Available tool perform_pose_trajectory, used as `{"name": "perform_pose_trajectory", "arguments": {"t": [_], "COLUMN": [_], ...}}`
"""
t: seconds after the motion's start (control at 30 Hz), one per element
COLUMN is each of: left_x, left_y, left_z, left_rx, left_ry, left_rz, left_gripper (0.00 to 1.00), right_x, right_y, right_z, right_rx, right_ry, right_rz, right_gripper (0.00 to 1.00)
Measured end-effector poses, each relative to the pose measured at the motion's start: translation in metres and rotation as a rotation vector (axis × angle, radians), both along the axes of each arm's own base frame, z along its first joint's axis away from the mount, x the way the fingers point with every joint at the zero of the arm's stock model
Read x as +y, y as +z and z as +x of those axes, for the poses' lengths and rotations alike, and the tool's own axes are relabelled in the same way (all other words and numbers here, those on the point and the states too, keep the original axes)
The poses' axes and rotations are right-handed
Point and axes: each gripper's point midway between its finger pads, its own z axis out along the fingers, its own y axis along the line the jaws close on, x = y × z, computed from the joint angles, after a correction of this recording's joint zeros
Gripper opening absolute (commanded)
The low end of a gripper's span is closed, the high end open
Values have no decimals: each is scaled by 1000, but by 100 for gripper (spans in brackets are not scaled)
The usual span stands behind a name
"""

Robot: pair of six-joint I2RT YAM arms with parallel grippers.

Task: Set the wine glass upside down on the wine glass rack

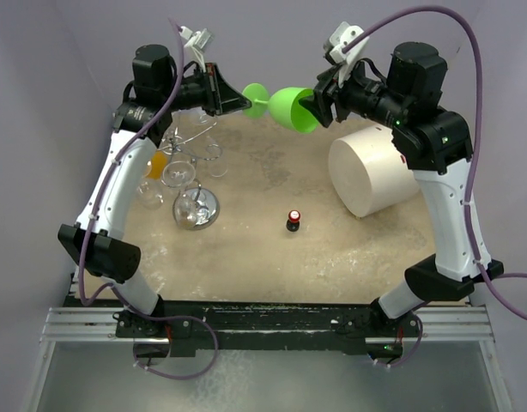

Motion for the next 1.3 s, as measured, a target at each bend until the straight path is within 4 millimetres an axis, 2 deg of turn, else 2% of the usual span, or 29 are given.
{"name": "perform_pose_trajectory", "arguments": {"t": [0.1,0.2,0.3,0.47,0.63,0.87,1.03,1.13,1.3], "left_x": [9,19,30,48,60,45,47,44,42], "left_y": [4,16,28,44,48,35,23,12,-19], "left_z": [6,11,12,11,14,6,3,-1,-9], "left_rx": [-41,-124,-199,-312,-432,-617,-729,-791,-830], "left_ry": [52,116,176,257,326,314,292,255,158], "left_rz": [42,90,136,219,350,610,824,952,1139], "left_gripper": [0,0,0,0,0,0,0,0,0], "right_x": [-1,-6,-19,-37,-54,-67,-79,-84,-90], "right_y": [-3,1,11,21,20,10,-3,-7,-6], "right_z": [-4,-11,-24,-33,-37,-32,-26,-25,-24], "right_rx": [-2,-17,-48,-78,-79,-55,-21,-13,-14], "right_ry": [10,20,14,-8,-44,-81,-108,-120,-129], "right_rz": [-18,-29,-29,-24,-27,-35,-43,-44,-35], "right_gripper": [75,82,88,90,91,92,92,93,94]}}
